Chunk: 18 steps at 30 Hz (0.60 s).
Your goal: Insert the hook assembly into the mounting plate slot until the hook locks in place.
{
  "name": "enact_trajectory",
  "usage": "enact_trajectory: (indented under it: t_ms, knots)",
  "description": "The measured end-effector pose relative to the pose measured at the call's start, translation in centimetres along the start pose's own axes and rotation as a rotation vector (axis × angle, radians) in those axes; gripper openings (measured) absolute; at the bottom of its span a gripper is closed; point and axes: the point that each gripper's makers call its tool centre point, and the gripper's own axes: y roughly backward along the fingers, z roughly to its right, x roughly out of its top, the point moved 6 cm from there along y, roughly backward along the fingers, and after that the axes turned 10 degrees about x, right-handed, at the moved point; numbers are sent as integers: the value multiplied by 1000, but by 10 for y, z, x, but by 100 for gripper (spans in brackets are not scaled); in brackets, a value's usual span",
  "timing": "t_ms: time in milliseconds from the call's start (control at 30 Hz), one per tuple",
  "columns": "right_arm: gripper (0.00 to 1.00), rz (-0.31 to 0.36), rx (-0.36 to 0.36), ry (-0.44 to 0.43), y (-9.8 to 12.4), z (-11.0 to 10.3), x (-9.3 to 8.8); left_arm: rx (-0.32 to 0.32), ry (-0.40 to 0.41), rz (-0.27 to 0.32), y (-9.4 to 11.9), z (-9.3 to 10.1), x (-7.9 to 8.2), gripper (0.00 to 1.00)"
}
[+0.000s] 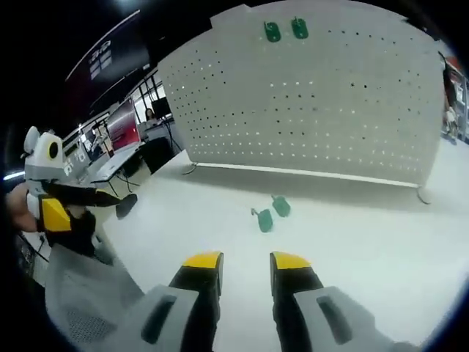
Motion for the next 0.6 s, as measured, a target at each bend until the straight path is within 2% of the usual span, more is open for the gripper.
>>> enact_trajectory:
  t_ms: [233, 600]
  knots:
    - [22, -43, 23, 24, -30, 14, 6, 12, 14, -9, -6, -10, 3, 85]
    - [19, -127, 30, 60, -79, 46, 9, 33, 45, -29, -17, -26, 4, 85]
